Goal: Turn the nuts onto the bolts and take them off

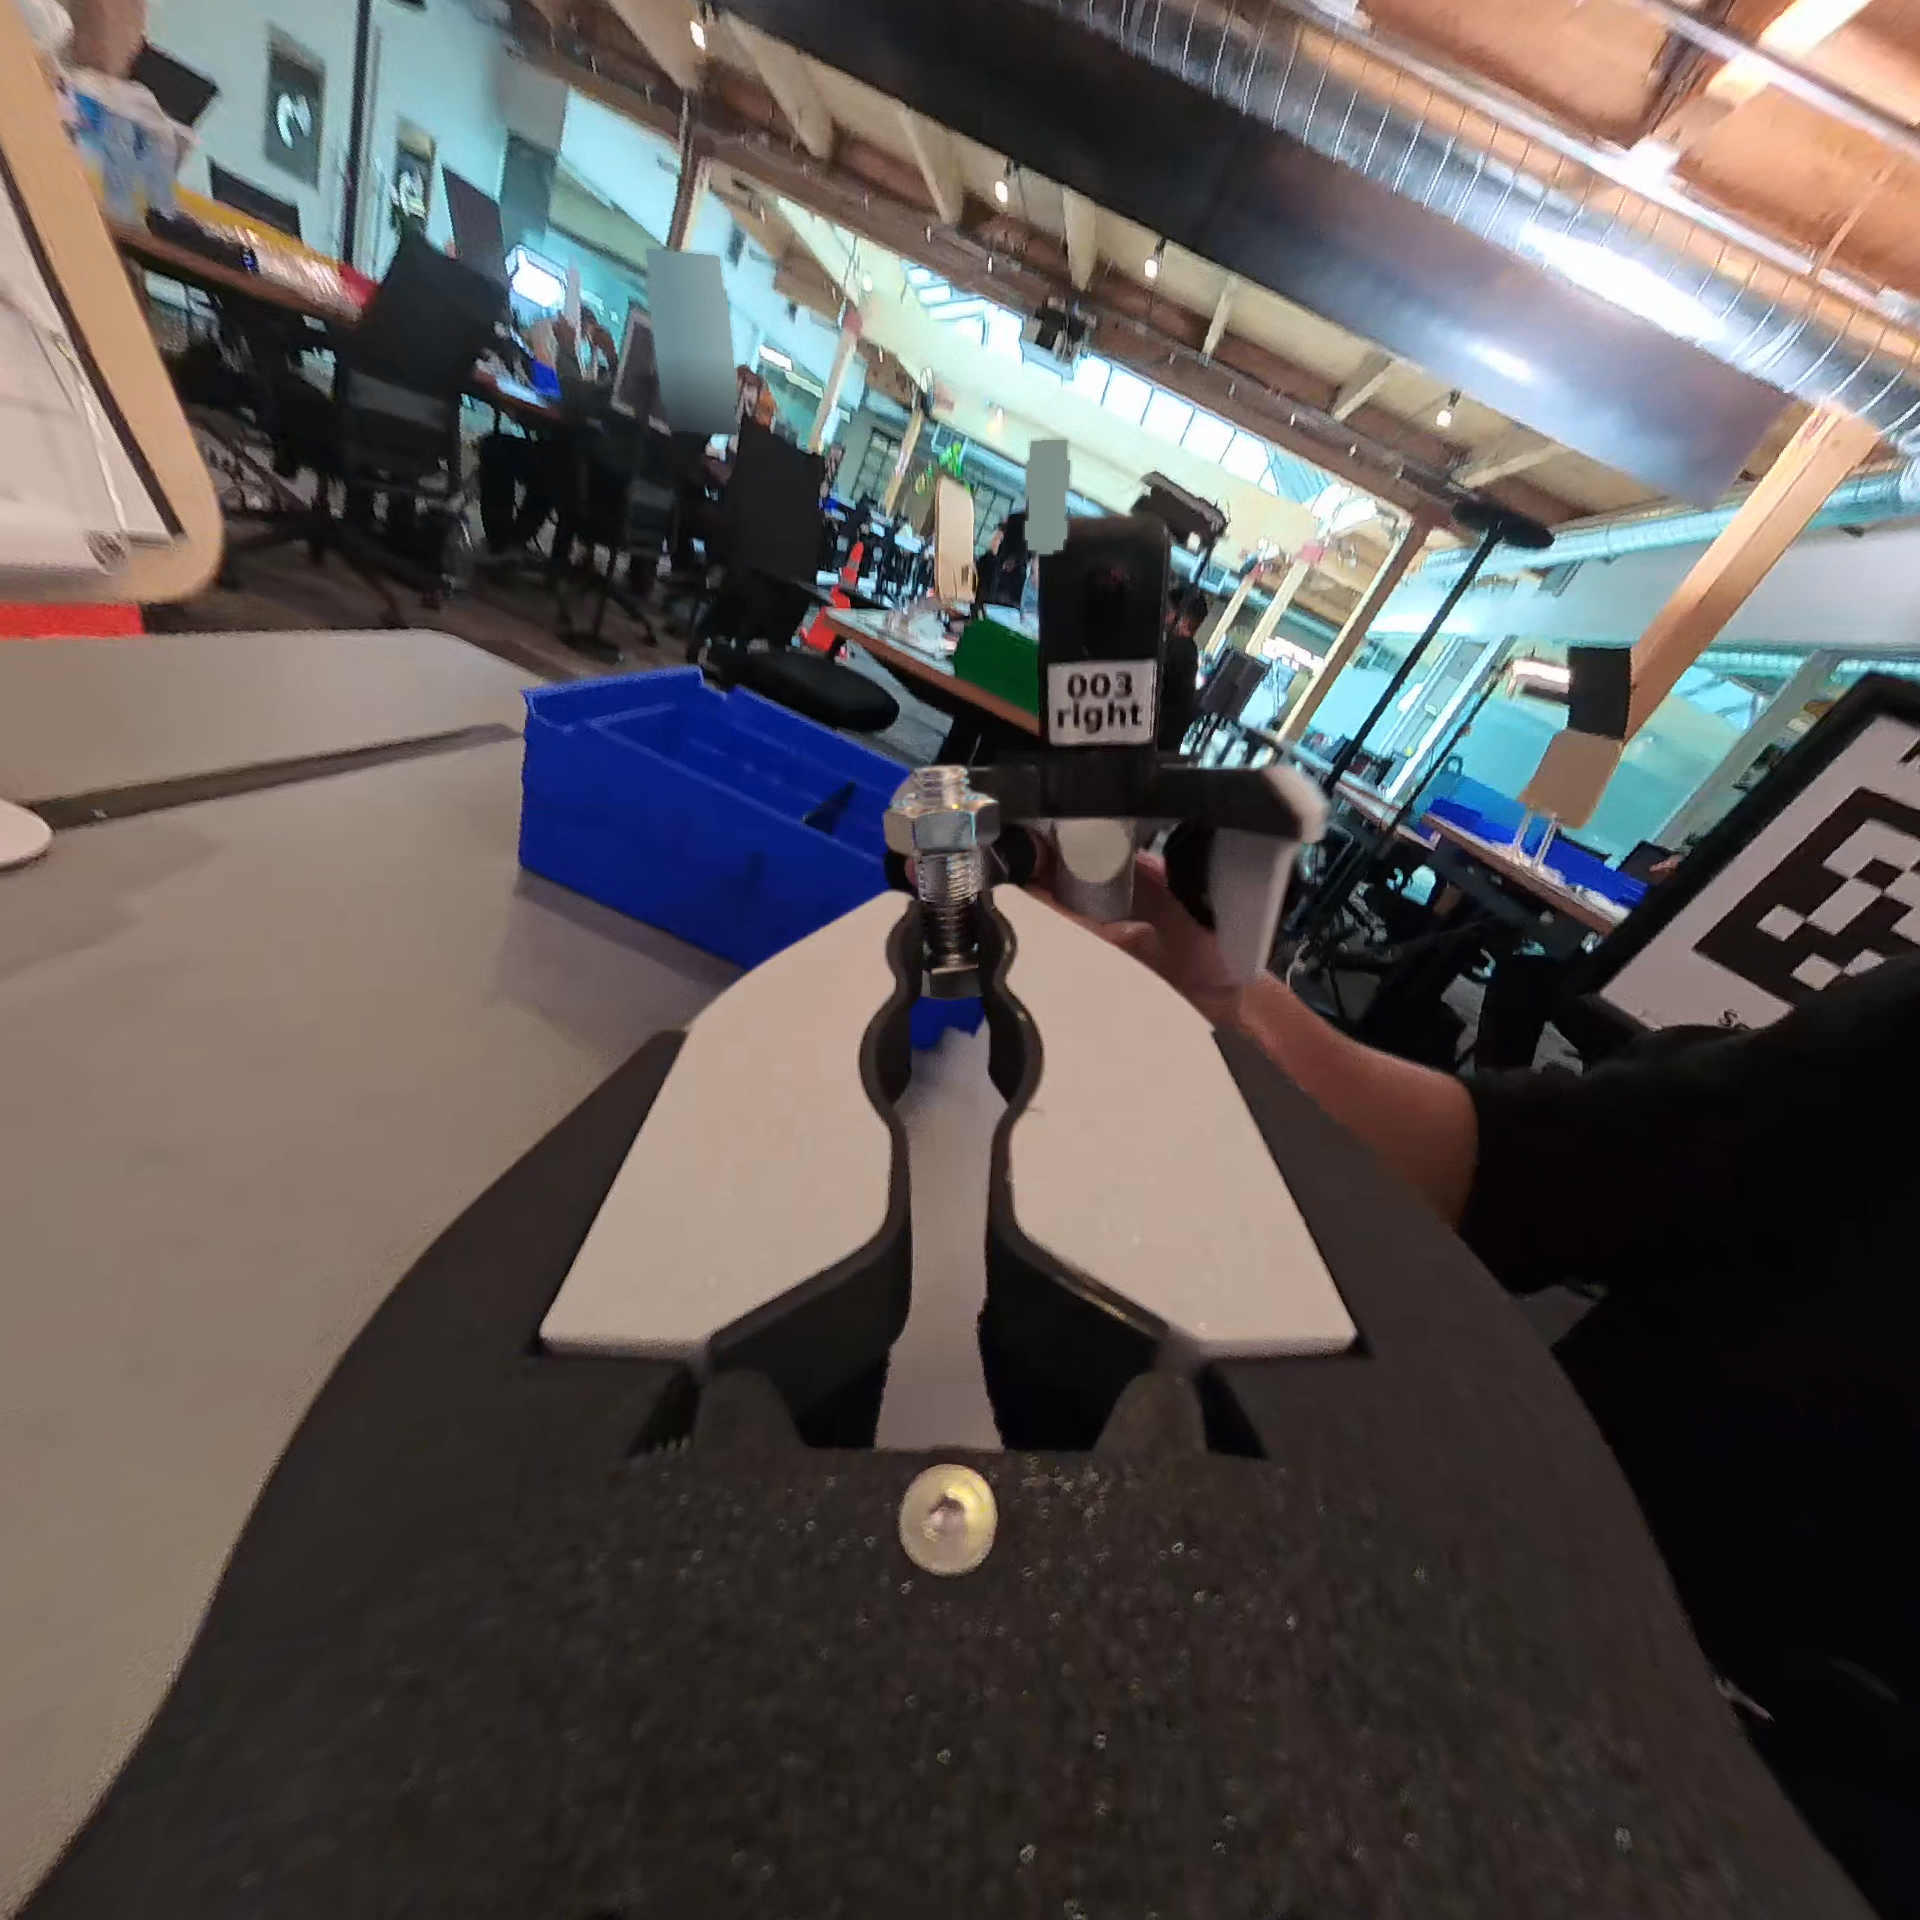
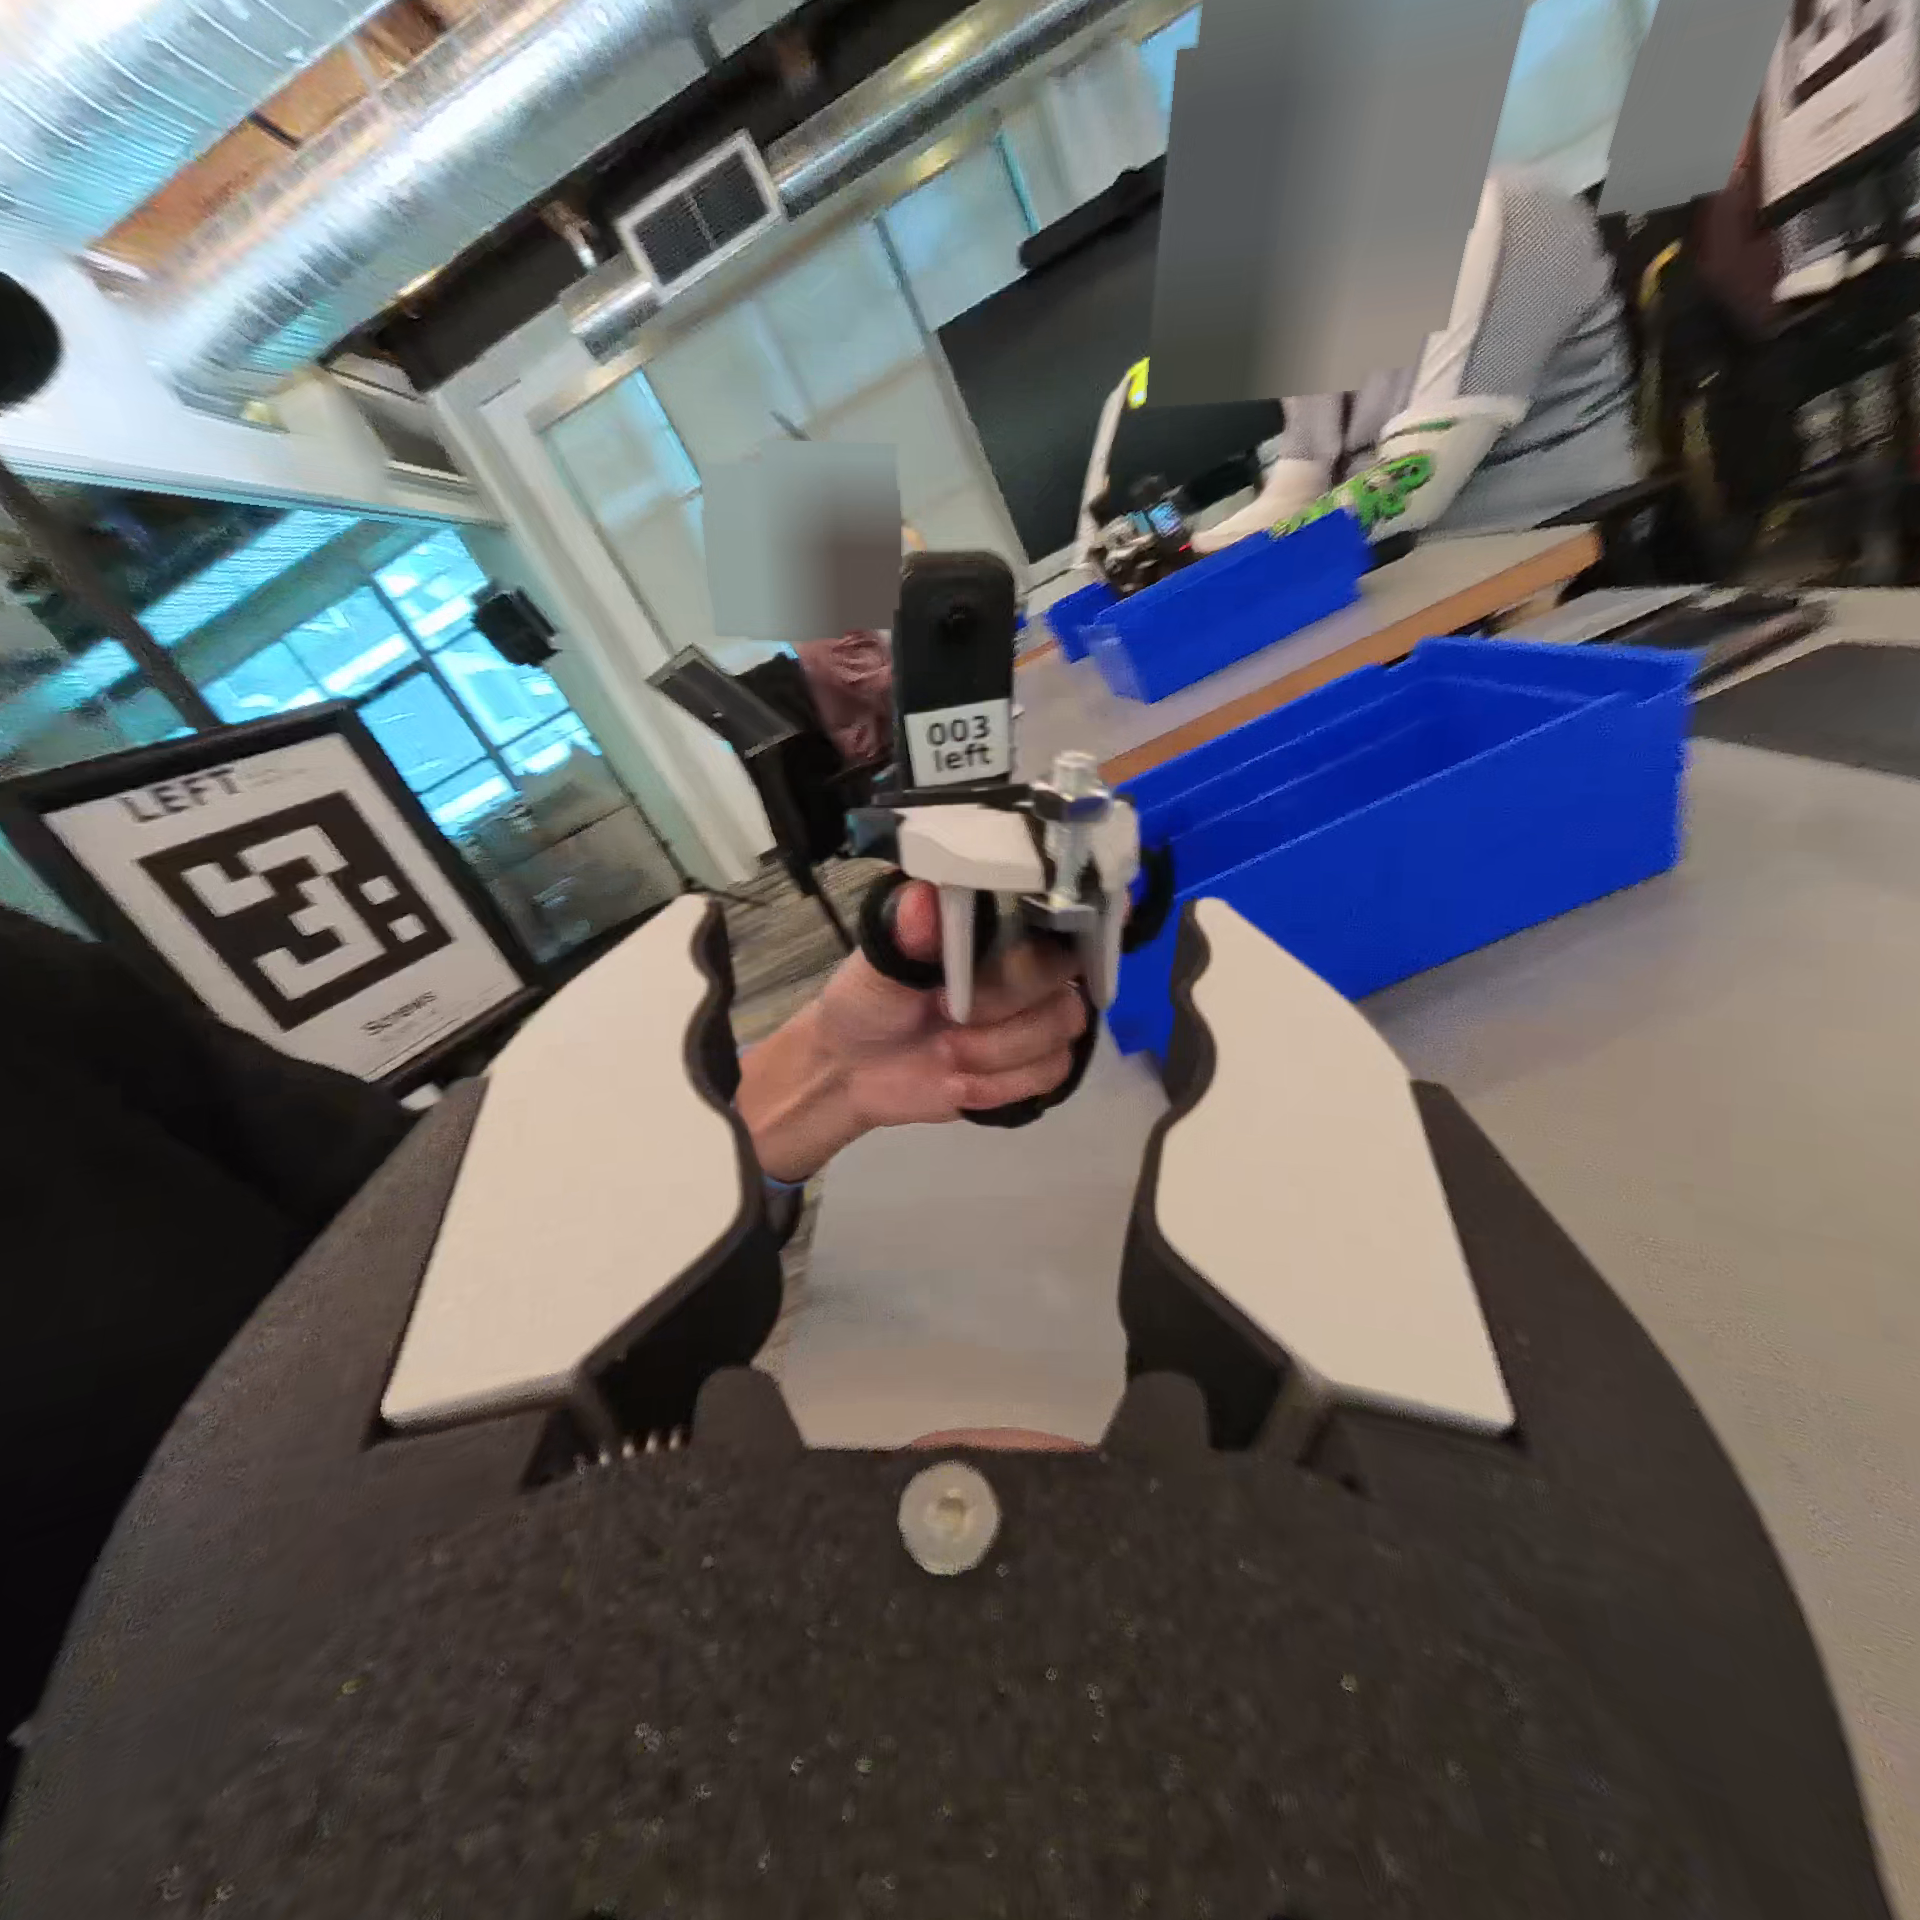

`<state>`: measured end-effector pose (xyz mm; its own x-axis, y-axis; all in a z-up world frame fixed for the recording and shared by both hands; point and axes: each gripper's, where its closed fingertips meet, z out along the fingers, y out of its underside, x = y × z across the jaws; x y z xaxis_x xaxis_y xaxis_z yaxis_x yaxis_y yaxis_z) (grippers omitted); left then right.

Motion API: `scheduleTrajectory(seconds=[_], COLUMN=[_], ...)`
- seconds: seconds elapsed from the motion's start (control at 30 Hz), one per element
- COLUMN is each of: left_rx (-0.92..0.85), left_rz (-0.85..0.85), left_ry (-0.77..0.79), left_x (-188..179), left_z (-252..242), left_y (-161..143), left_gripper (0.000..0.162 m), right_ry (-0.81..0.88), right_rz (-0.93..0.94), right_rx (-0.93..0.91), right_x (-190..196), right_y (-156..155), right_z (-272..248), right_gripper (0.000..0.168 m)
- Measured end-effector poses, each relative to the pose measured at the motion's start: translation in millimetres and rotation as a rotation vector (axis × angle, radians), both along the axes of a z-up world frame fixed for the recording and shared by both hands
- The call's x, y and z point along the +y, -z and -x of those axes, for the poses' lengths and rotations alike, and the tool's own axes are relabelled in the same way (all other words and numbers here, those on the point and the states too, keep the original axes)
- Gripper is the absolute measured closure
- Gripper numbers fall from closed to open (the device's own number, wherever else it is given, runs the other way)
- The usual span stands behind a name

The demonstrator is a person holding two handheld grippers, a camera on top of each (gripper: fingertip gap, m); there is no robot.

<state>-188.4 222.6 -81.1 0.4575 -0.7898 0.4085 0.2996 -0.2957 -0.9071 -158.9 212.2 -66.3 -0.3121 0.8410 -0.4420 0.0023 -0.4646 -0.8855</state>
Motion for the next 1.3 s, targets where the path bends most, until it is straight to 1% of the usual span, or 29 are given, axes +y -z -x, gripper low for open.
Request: scheduleTrajectory(seconds=[0.07, 0.1, 0.17, 0.23, 0.37, 0.4, 0.5, 0.53, 0.57, 0.6, 0.63, 0.67, 0.7, 0.73, 0.77, 0.83, 0.87, 0.9, 0.93, 0.97, 1.03, 1.07, 1.1, 1.13, 1.2, 1.27, 1.3], left_rx=[0.022, 0.023, 0.055, 0.049, 0.070, 0.082, 0.087, 0.081, 0.073, 0.069, 0.075, 0.083, 0.087, 0.092, 0.096, 0.116, 0.118, 0.110, 0.102, 0.105, 0.124, 0.124, 0.122, 0.125, 0.125, 0.119, 0.120], left_rz=[-0.012, -0.012, -0.002, 0.001, 0.016, 0.018, 0.015, 0.008, 0.004, 0.004, 0.006, 0.008, 0.010, 0.013, 0.012, 0.008, 0.003, -0.001, -0.001, 0.006, 0.022, 0.024, 0.024, 0.022, 0.018, 0.015, 0.017], left_ry=[0.000, 0.017, 0.021, 0.038, 0.087, 0.094, 0.097, 0.087, 0.091, 0.090, 0.089, 0.093, 0.106, 0.117, 0.118, 0.119, 0.110, 0.100, 0.096, 0.094, 0.094, 0.104, 0.111, 0.114, 0.117, 0.108, 0.107], left_x=[-2.3, -4.6, -5.1, -6.2, -8.5, -9.2, -11.1, -10.7, -11.5, -11.2, -10.5, -10.0, -10.4, -11.2, -11.7, -13.8, -14.2, -14.4, -14.6, -14.1, -12.6, -13.1, -13.8, -14.4, -15.7, -15.8, -15.7], left_z=[-5.5, -8.8, -14.1, -19.3, -36.8, -40.8, -41.7, -38.7, -36.8, -35.4, -35.9, -38.3, -42.2, -46.3, -48.6, -48.2, -45.2, -41.1, -37.7, -35.4, -35.7, -37.8, -39.6, -40.5, -39.5, -36.0, -35.0], left_y=[7.4, 9.2, 15.2, 15.3, 20.9, 22.7, 22.4, 20.7, 18.8, 17.9, 18.9, 20.6, 22.0, 23.4, 23.8, 24.5, 23.7, 21.9, 20.9, 22.2, 27.5, 28.5, 28.4, 28.1, 27.1, 26.1, 26.6], left_gripper=[0.153, 0.153, 0.153, 0.153, 0.153, 0.153, 0.153, 0.153, 0.154, 0.154, 0.153, 0.153, 0.153, 0.153, 0.153, 0.153, 0.153, 0.153, 0.154, 0.153, 0.153, 0.153, 0.154, 0.154, 0.154, 0.154, 0.153], right_ry=[-0.022, 0.010, 0.061, 0.049, 0.027, 0.026, 0.129, 0.128, 0.096, 0.050, 0.019, 0.002, -0.021, -0.035, -0.009, 0.064, 0.083, 0.066, 0.027, -0.013, -0.054, -0.045, -0.047, -0.043, 0.022, 0.025, -0.002], right_rz=[-0.019, -0.052, -0.093, -0.094, -0.110, -0.119, -0.147, -0.141, -0.125, -0.103, -0.083, -0.071, -0.060, -0.054, -0.067, -0.090, -0.075, -0.054, -0.033, -0.019, -0.041, -0.063, -0.087, -0.101, -0.080, -0.067, -0.068], right_rx=[-0.025, -0.021, 0.000, 0.012, -0.039, -0.049, -0.043, -0.047, -0.050, -0.045, -0.039, -0.041, -0.047, -0.048, -0.058, -0.064, -0.061, -0.060, -0.056, -0.046, -0.014, -0.015, -0.040, -0.065, -0.053, -0.043, -0.041], right_x=[-11.1, -12.2, -13.5, -20.2, -29.5, -29.7, -9.1, -5.8, -8.1, -14.5, -21.0, -27.3, -34.4, -38.4, -34.2, -16.6, -8.4, -5.9, -9.2, -16.1, -31.0, -34.2, -36.1, -34.3, -17.0, -10.2, -14.3], right_y=[8.6, 10.8, 9.4, 5.5, 14.5, 16.3, 11.3, 9.9, 8.8, 7.2, 6.7, 8.5, 10.9, 12.0, 14.2, 16.4, 16.9, 17.5, 17.8, 17.5, 15.3, 15.5, 18.8, 22.0, 20.7, 17.6, 16.0], right_z=[3.8, 5.2, 6.6, 9.3, 28.1, 29.5, 12.7, 4.1, -2.6, -5.2, -2.0, 6.3, 16.3, 23.9, 28.1, 20.2, 10.9, 1.8, -3.7, -3.5, 11.0, 20.5, 27.2, 29.4, 19.2, 3.4, 0.5], right_gripper=[0.090, 0.090, 0.088, 0.088, 0.078, 0.079, 0.084, 0.088, 0.094, 0.096, 0.093, 0.084, 0.072, 0.069, 0.072, 0.074, 0.077, 0.081, 0.087, 0.088, 0.082, 0.076, 0.078, 0.078, 0.080, 0.089, 0.093])
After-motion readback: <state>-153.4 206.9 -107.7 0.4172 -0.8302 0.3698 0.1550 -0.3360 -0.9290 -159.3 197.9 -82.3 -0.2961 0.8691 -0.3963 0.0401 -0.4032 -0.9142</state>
